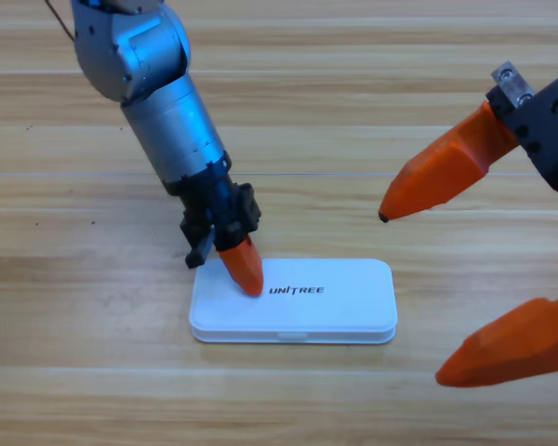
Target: Clean up eraser and pencils
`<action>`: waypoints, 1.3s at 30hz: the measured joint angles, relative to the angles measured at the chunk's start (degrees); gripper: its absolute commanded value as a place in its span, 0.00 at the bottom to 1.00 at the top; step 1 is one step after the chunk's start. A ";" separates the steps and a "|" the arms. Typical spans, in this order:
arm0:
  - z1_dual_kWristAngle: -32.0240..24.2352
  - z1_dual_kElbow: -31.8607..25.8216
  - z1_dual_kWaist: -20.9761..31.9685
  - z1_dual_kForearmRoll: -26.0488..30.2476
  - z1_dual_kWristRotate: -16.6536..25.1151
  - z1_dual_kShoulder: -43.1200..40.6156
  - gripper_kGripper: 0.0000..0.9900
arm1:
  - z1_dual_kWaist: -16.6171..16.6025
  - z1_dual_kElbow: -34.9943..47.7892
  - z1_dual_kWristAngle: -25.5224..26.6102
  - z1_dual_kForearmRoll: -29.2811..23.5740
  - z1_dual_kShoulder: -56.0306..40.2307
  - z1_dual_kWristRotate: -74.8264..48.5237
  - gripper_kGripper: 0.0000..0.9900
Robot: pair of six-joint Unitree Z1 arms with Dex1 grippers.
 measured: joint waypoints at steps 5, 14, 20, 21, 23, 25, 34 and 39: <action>0.16 0.85 -0.28 -0.46 -0.18 -0.72 0.00 | 0.00 0.00 0.00 0.00 0.00 0.24 1.00; 0.98 0.26 -1.46 6.20 -1.57 -7.30 1.00 | 0.00 0.00 0.00 0.00 0.00 0.38 1.00; -0.71 1.35 -2.35 6.79 -5.07 -22.33 1.00 | 0.00 0.00 0.00 0.00 0.01 0.41 1.00; -1.18 2.38 -2.83 6.80 -5.50 -24.87 1.00 | 0.00 0.00 0.00 0.00 0.01 0.45 1.00; -1.93 4.17 -3.76 6.90 -6.02 -28.87 1.00 | 0.00 0.00 0.00 0.00 0.01 0.64 1.00; -2.84 6.22 -4.85 6.92 -6.50 -32.57 1.00 | 0.00 0.00 0.00 0.00 0.01 0.83 1.00; -5.19 7.53 -8.52 6.93 -9.79 -41.33 1.00 | 0.00 0.00 0.00 0.00 0.01 1.18 1.00; -3.78 7.78 -8.58 6.93 -9.84 -41.26 1.00 | 0.00 0.00 0.00 0.00 0.03 1.18 1.00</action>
